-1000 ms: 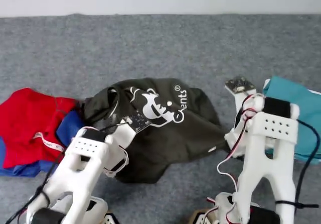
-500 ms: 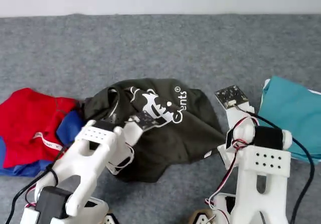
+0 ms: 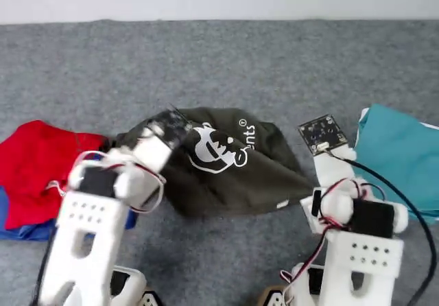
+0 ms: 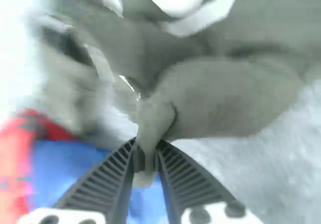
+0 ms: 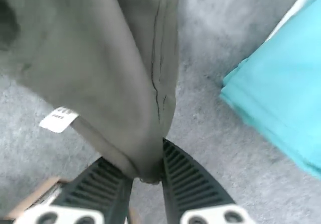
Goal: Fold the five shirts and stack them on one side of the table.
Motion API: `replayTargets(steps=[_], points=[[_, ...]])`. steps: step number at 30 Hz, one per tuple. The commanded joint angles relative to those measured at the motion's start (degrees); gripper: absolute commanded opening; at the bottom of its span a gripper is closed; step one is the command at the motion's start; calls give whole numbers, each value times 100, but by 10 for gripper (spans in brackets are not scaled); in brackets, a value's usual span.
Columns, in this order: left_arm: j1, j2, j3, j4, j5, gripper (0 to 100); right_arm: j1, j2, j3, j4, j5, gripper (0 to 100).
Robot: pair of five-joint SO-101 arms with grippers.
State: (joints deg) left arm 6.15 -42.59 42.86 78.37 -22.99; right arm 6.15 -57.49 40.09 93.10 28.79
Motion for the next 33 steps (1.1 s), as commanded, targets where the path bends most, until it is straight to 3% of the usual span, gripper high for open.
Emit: replayTargets(steps=[1, 9, 24, 30, 33], points=[[-202, -642, -910, 255, 35, 13, -31, -136, -844, 22, -26, 10], [-220, -1108, -2290, 308, -9, 13, -31, -136, -2426, -453, 484, 10], [-229, -2092, -3354, -686, -1705, 13, 4, -198, -4492, -1499, 1292, 10], [-870, -2567, -3556, -1301, -2040, 13, 40, -198, -5591, -1473, 1468, 10], [-1240, -2787, -3618, -1714, -2084, 13, 462, -198, -5934, -1508, 1574, 10]])
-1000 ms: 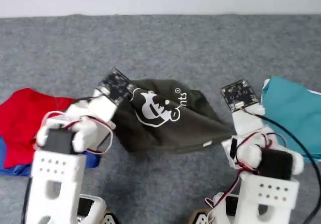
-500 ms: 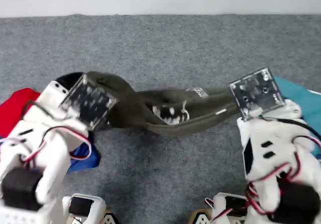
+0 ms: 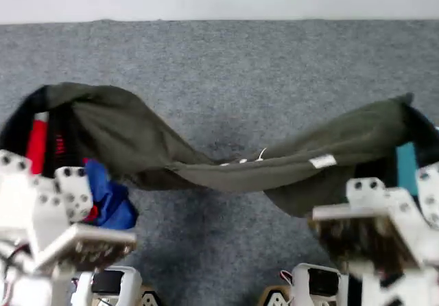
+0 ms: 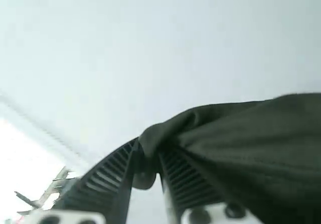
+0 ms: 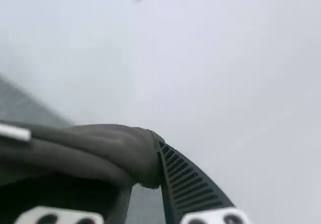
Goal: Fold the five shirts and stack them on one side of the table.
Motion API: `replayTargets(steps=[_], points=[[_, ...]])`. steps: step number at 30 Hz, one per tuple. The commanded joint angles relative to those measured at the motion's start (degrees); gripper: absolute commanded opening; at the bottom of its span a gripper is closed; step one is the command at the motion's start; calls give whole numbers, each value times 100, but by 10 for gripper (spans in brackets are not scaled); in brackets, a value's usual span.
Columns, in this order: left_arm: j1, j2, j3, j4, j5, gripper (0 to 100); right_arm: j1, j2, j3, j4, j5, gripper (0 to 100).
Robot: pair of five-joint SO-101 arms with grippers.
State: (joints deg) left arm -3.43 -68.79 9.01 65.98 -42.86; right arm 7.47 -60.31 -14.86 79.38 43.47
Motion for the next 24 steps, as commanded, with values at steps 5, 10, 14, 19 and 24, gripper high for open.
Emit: replayTargets(steps=[5, 10, 14, 19, 24], points=[[-413, -545, -268, -985, -132, 13, 910, 75, -879, -101, 123, 10], [-422, -853, -268, -1178, -132, 13, 1235, 75, -1055, -101, 123, 10], [-422, -897, -259, -1609, -132, 13, 1437, 92, -1020, -13, 114, 10], [-422, -809, -75, -1960, -132, 13, 1446, 84, -642, 321, 79, 10], [-404, -730, 725, -1960, -132, 13, 1429, 119, 360, 268, 79, 10]])
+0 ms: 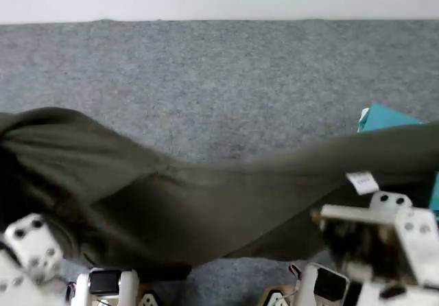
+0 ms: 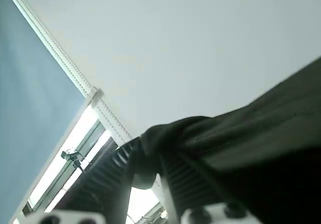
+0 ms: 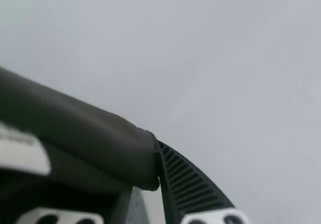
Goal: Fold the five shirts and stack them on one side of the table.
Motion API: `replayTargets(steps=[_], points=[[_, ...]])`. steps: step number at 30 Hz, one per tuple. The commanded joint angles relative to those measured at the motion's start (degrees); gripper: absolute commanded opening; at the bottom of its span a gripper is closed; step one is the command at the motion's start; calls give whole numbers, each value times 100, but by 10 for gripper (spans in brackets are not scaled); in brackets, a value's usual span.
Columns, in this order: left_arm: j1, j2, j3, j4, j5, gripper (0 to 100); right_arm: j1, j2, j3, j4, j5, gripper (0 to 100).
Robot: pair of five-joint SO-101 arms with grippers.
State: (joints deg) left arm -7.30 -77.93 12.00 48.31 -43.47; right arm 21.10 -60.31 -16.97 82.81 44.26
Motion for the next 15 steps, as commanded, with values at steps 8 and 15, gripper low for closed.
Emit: replayTargets(steps=[8, 15], points=[[0, 677, 2563, -888, -79, 13, -690, 154, 3323, -1648, 44, 10], [0, 2084, 3380, -2681, -70, 13, -1200, 251, 5635, -4286, 255, 10]])
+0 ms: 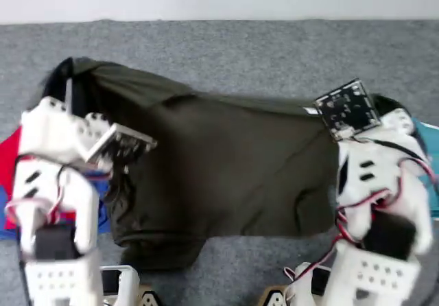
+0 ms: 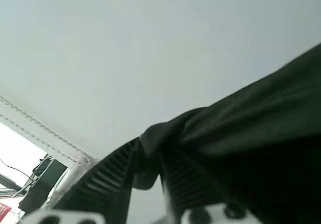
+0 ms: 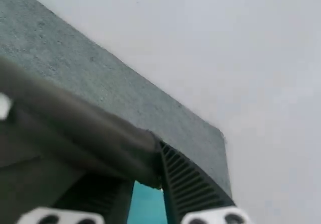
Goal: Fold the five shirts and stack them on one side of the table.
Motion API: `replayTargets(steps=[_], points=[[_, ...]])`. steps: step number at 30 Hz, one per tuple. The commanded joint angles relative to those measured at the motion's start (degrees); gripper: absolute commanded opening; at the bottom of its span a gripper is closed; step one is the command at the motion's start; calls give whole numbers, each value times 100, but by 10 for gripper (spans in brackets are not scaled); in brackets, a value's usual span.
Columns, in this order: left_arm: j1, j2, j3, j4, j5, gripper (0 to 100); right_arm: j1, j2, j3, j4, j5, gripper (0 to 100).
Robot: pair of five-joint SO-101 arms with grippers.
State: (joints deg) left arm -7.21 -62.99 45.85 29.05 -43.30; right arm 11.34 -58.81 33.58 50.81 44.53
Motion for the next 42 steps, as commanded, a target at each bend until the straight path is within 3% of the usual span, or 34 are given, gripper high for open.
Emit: replayTargets(steps=[1, 6, 11, 22, 28, 34, 42], points=[[0, 888, -22, -949, -88, 13, -321, 215, 791, -1402, 396, 10], [9, 2400, -418, -1916, -79, 13, -514, 1314, 1143, -2905, 580, 10], [9, 4000, -1244, -2312, -79, 13, -585, 2993, 519, -3943, 589, 10], [88, 6629, -3767, -2207, -79, 13, -549, 6255, -2637, -4171, 589, 10], [229, 6796, -4180, -1143, -79, 13, -585, 6695, -3042, -3908, 589, 10], [237, 6734, -4198, 237, -79, 13, -549, 6677, -3077, -2484, 589, 10], [316, 5987, -4189, 2910, -79, 13, -593, 6009, -3051, -189, 563, 10]])
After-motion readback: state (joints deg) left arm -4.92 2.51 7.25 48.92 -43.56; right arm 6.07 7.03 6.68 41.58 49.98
